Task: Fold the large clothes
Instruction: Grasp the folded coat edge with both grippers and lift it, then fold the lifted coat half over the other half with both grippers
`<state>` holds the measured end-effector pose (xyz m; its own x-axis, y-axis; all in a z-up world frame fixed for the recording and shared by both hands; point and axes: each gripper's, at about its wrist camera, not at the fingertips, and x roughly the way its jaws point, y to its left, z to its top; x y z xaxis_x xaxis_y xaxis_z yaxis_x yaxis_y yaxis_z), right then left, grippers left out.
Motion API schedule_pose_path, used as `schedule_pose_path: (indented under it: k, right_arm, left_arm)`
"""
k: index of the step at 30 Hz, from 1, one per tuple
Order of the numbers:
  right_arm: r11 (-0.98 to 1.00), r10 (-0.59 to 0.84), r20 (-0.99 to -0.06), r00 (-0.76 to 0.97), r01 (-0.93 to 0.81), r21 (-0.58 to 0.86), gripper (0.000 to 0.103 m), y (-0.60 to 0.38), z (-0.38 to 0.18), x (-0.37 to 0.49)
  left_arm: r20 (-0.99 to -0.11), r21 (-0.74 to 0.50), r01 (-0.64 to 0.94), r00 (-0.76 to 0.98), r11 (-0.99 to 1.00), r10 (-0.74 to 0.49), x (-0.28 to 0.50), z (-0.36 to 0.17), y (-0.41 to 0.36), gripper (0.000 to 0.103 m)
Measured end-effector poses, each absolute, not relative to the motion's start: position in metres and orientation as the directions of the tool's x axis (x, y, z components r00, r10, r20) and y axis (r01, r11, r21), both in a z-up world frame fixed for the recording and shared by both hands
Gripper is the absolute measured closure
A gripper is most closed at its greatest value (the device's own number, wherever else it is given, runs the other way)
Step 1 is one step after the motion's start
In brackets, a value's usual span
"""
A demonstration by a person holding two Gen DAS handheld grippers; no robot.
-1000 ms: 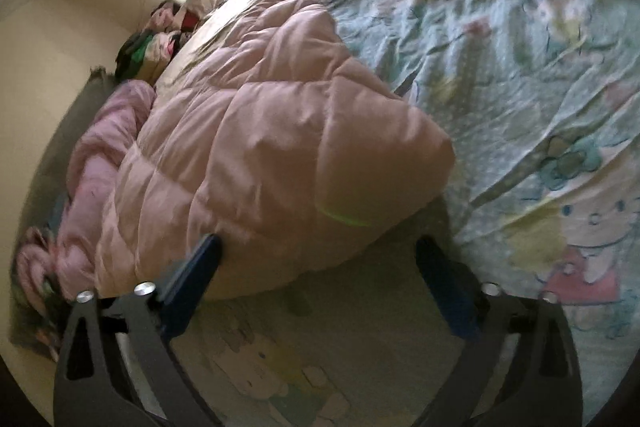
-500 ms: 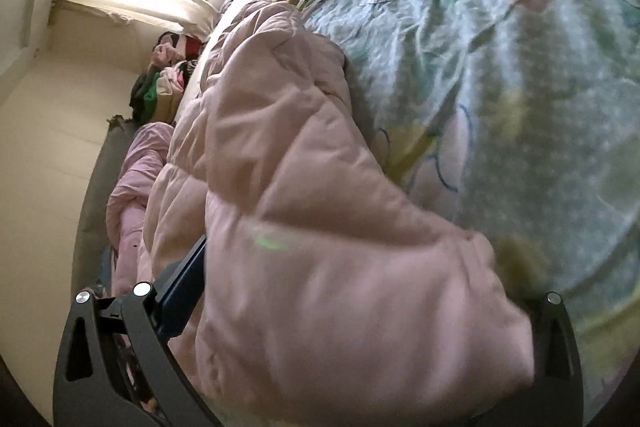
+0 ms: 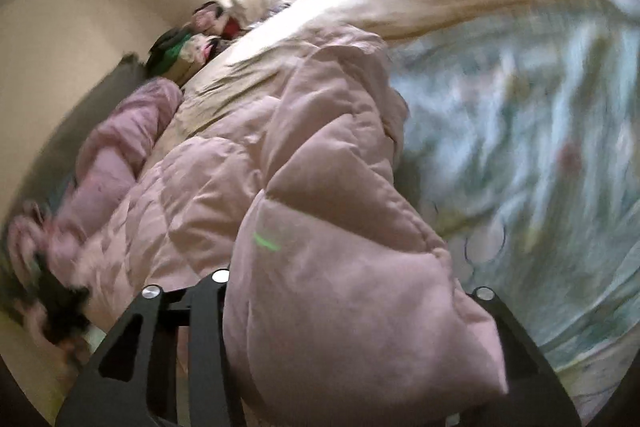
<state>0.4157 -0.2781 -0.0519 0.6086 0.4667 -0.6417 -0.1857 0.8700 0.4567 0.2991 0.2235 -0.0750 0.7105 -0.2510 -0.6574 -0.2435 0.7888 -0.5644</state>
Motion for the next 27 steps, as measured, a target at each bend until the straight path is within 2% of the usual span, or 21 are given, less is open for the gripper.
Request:
schedule_pose_path:
  k: [5,17,27]
  right_arm:
    - [0.897,0.441,-0.588,0.679,-0.308,0.318,0.069,-0.242,-0.006,0.393]
    - [0.869,0.478,-0.429,0.767,-0.485,0.102,0.072,-0.219,0.067,0.309]
    - [0.877,0.466,-0.444,0.765,-0.465,0.120,0.072,-0.260,0.060,0.260]
  left_arm:
    - [-0.651,-0.475,-0.192,0.733,0.859,-0.197,0.294,-0.039,0.202,0.064]
    - [-0.545,-0.416,-0.077,0.819,0.906,-0.181,0.242,0.023,0.173,0.065]
    - [-0.558,-0.362,-0.024,0.806,0.932,-0.196,0.200,0.021,0.145,0.065]
